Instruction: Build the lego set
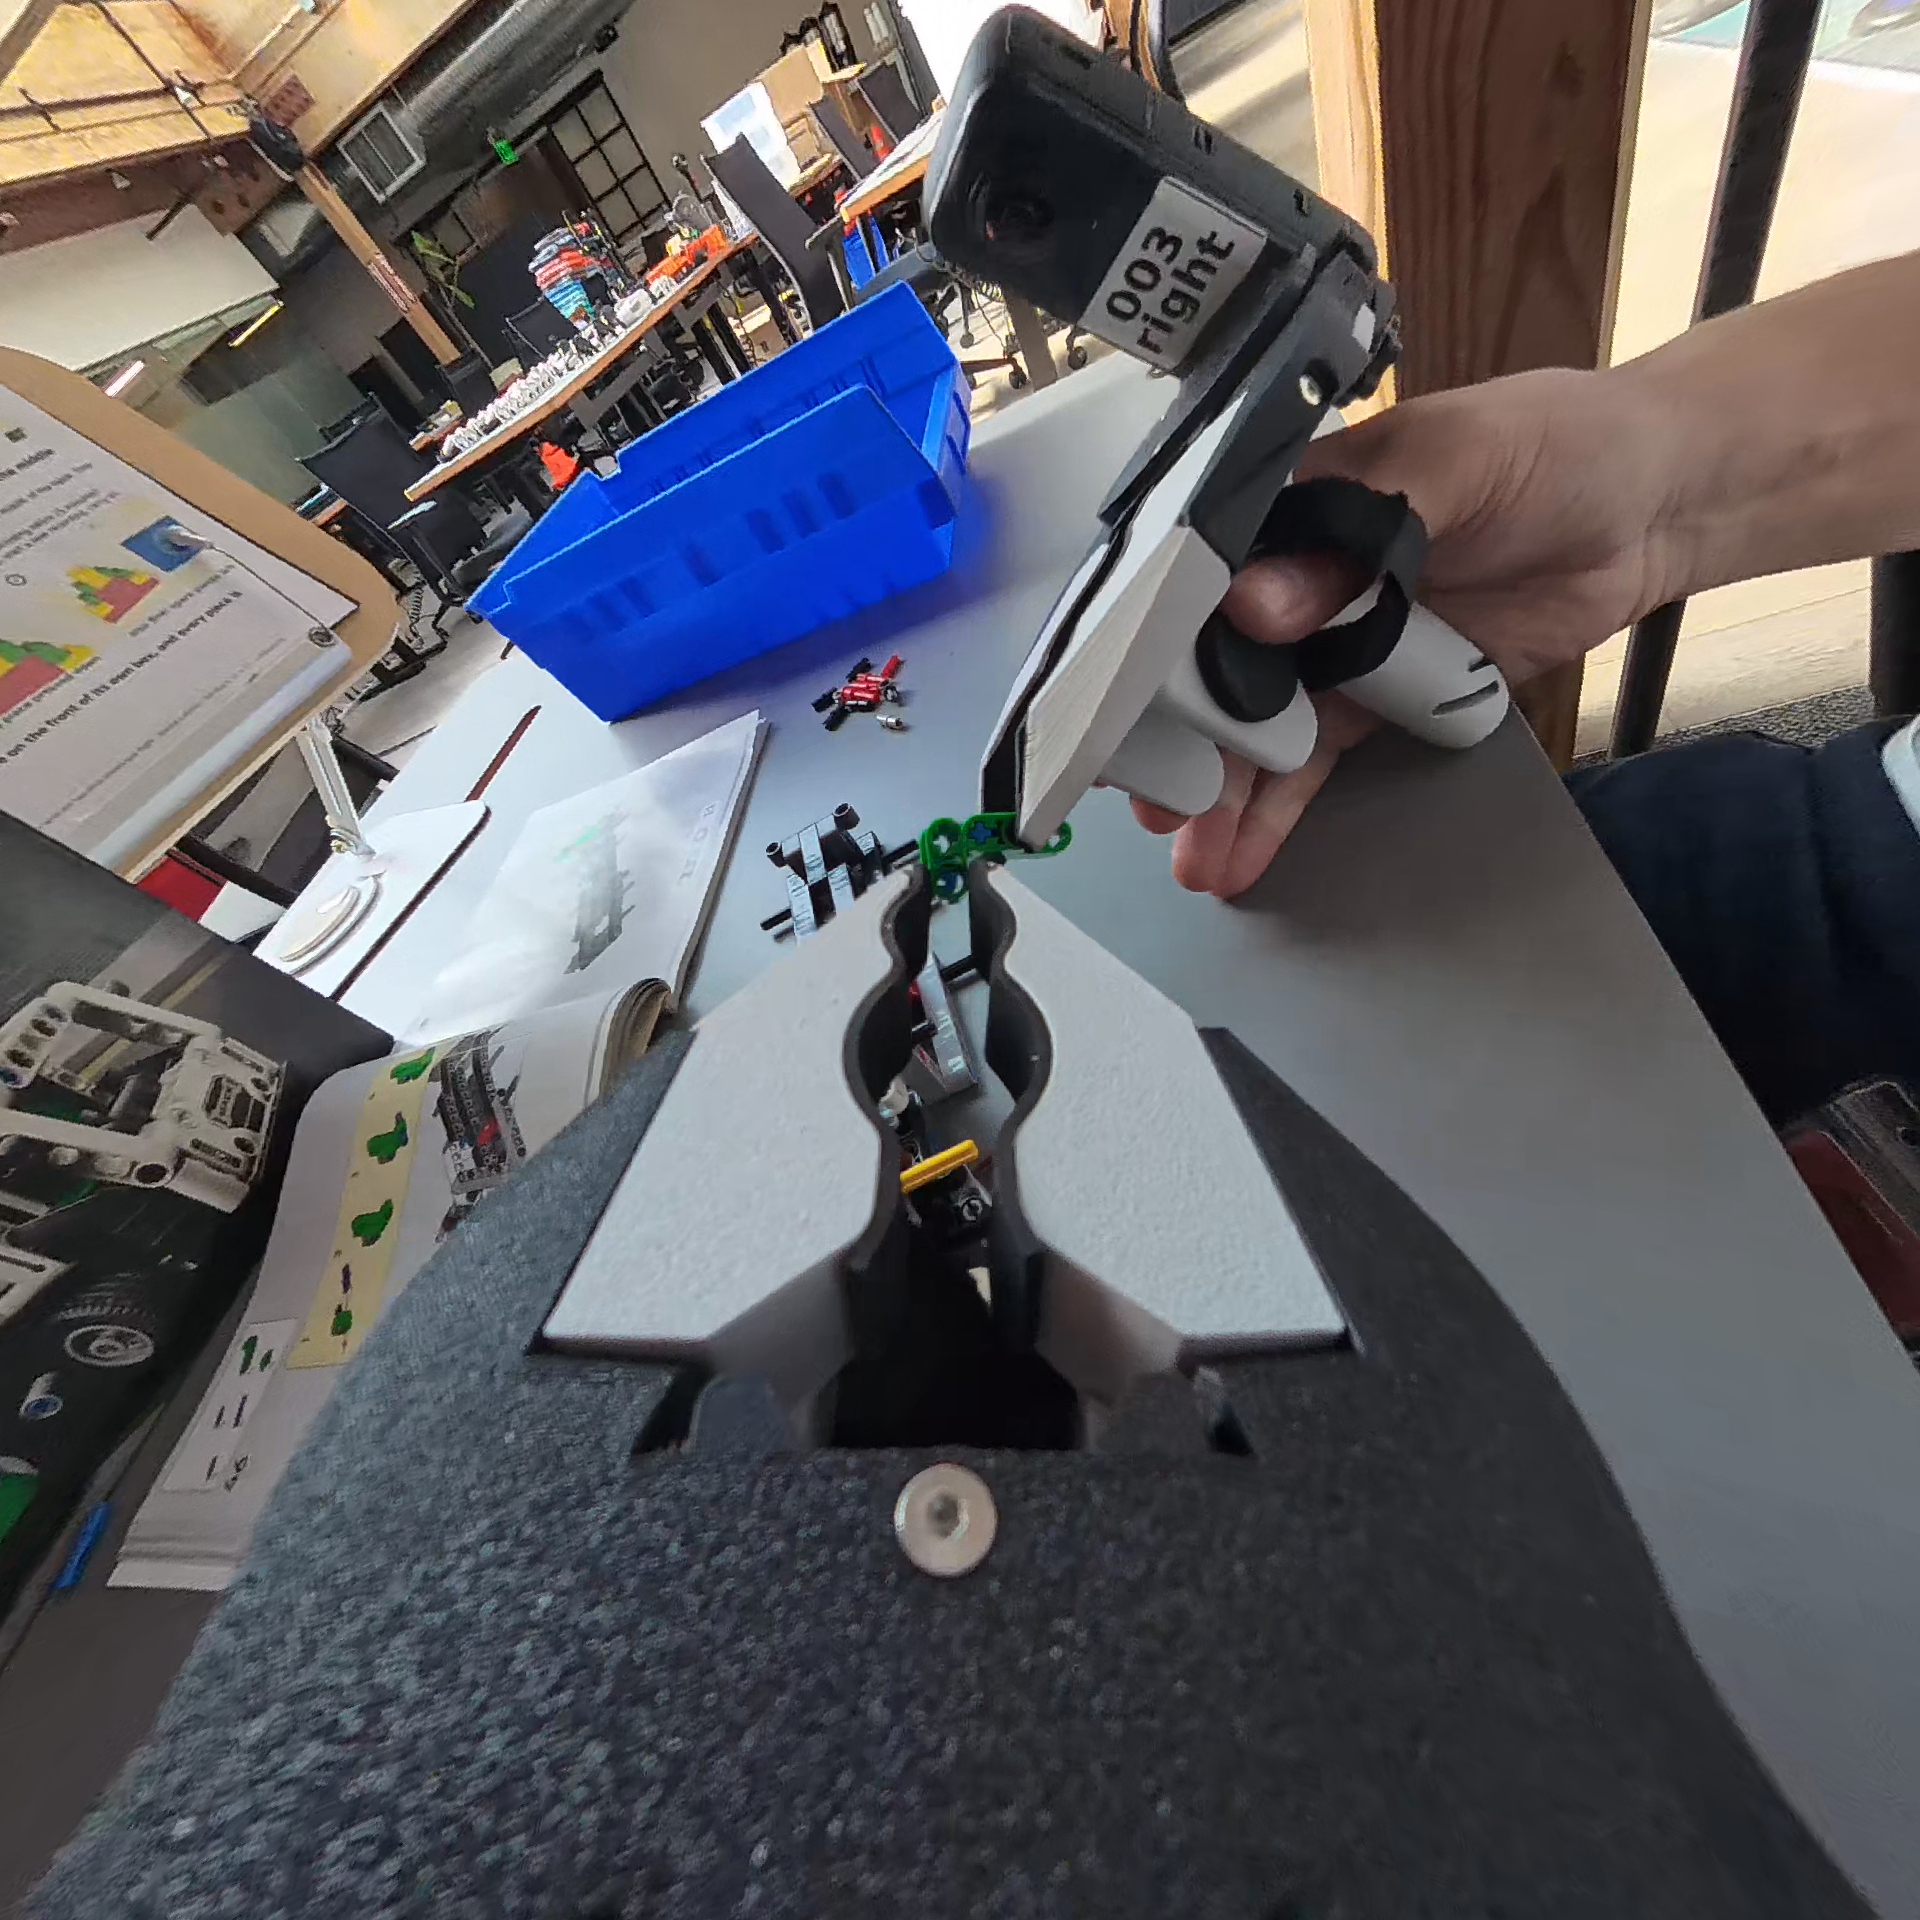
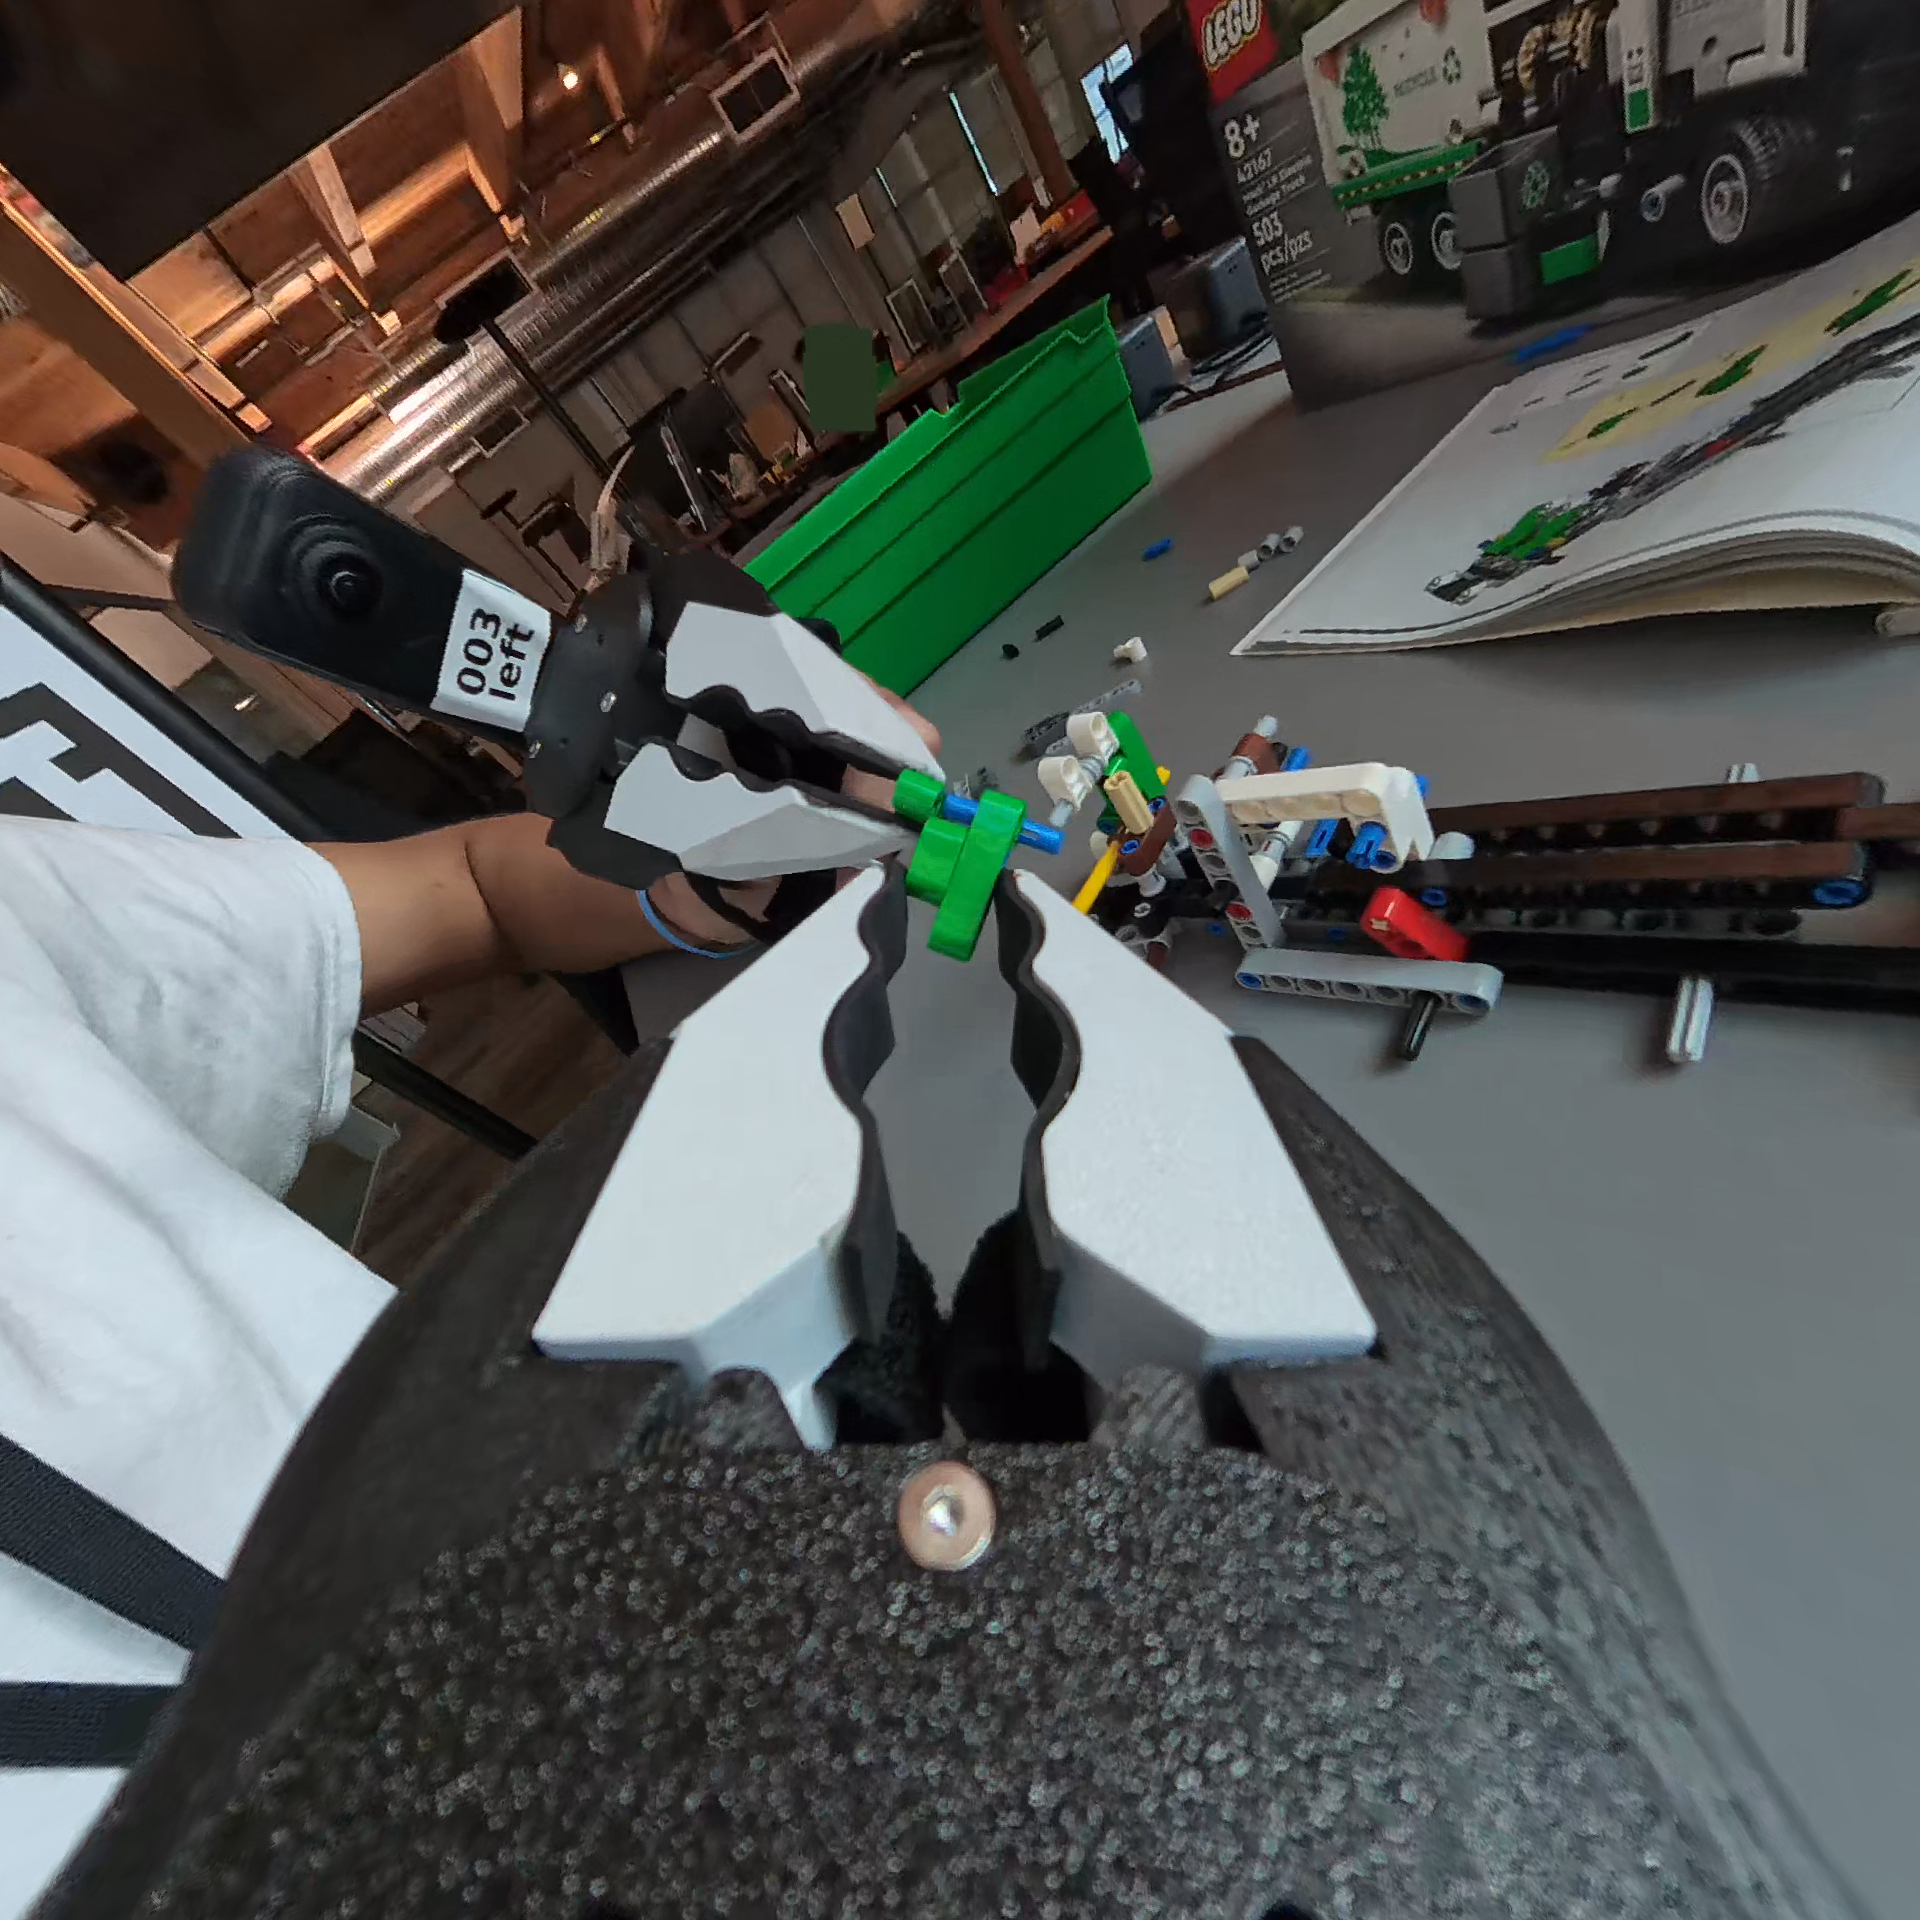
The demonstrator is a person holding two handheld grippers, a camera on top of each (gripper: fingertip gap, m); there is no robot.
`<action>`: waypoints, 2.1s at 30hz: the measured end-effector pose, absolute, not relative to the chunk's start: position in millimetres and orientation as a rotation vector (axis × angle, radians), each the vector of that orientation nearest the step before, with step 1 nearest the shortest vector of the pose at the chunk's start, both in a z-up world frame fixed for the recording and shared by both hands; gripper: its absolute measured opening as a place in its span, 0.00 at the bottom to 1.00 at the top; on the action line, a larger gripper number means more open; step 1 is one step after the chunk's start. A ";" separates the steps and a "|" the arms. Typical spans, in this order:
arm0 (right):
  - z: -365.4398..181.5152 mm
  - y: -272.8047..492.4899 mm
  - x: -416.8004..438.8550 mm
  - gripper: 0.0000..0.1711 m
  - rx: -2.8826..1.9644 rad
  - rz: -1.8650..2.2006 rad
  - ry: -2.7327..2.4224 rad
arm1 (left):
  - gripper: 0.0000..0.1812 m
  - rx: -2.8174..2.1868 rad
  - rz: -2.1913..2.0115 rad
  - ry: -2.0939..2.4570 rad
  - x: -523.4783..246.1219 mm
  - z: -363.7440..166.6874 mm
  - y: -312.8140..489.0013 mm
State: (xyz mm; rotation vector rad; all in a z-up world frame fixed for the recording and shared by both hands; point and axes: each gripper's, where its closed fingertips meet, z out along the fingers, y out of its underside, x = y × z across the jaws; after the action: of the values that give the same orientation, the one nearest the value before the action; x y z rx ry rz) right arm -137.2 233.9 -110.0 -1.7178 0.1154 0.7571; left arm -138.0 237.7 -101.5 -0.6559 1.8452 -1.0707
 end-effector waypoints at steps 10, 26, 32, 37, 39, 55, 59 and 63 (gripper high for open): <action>-125.6 238.7 -143.5 0.09 -1.849 0.742 0.038 | 0.03 -0.655 -1.026 1.892 -141.8 -116.2 242.9; -123.4 240.3 -149.8 0.09 -1.832 0.699 0.057 | 0.03 -0.725 -1.073 1.856 -148.1 -116.0 244.0; -115.2 238.5 -150.5 0.09 -1.760 0.801 0.076 | 0.03 -0.698 -1.110 1.820 -149.9 -107.9 242.4; -116.8 239.6 -148.9 0.09 -1.772 0.767 0.090 | 0.03 -0.736 -1.127 1.824 -147.7 -110.0 243.5; -117.1 239.4 -149.3 0.09 -1.777 0.753 0.083 | 0.03 -0.737 -1.128 1.828 -148.2 -110.6 243.3; -105.6 232.9 -157.6 0.09 -1.686 1.023 0.120 | 0.03 -0.686 -1.260 1.791 -154.8 -97.3 236.1; -97.3 232.8 -159.2 0.09 -1.617 1.123 0.154 | 0.03 -0.650 -1.295 1.753 -158.1 -87.3 236.1; -93.7 231.9 -152.0 0.09 -1.569 1.176 0.206 | 0.03 -0.629 -1.272 1.751 -159.3 -87.5 237.4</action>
State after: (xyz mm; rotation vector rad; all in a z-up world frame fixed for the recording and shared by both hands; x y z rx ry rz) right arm -152.0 231.9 -93.7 -1.5686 0.2060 1.1762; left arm -159.3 237.4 -87.5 -0.6293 1.7508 -1.2723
